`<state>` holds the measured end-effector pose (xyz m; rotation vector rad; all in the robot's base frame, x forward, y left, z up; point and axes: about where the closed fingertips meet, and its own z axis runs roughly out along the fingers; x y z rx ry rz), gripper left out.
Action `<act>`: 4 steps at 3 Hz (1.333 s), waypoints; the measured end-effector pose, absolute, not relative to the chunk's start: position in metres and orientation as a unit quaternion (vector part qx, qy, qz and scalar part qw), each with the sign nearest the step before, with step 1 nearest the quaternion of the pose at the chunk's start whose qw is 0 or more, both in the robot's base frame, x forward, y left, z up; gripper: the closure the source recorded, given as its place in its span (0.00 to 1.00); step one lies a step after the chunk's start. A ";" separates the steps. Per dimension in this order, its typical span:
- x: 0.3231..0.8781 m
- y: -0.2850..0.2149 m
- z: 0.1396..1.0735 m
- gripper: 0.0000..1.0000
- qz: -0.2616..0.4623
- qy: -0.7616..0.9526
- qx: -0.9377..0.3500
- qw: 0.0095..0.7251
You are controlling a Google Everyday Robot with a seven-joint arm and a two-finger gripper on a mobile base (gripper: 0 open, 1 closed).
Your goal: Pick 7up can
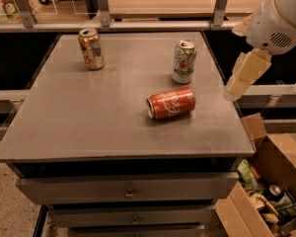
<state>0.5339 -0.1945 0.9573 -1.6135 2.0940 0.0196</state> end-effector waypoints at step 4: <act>0.682 -0.126 0.934 0.00 0.087 0.728 -0.602 0.316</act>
Offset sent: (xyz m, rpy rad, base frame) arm 0.1331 0.0426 0.0098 0.1951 -0.1158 0.0695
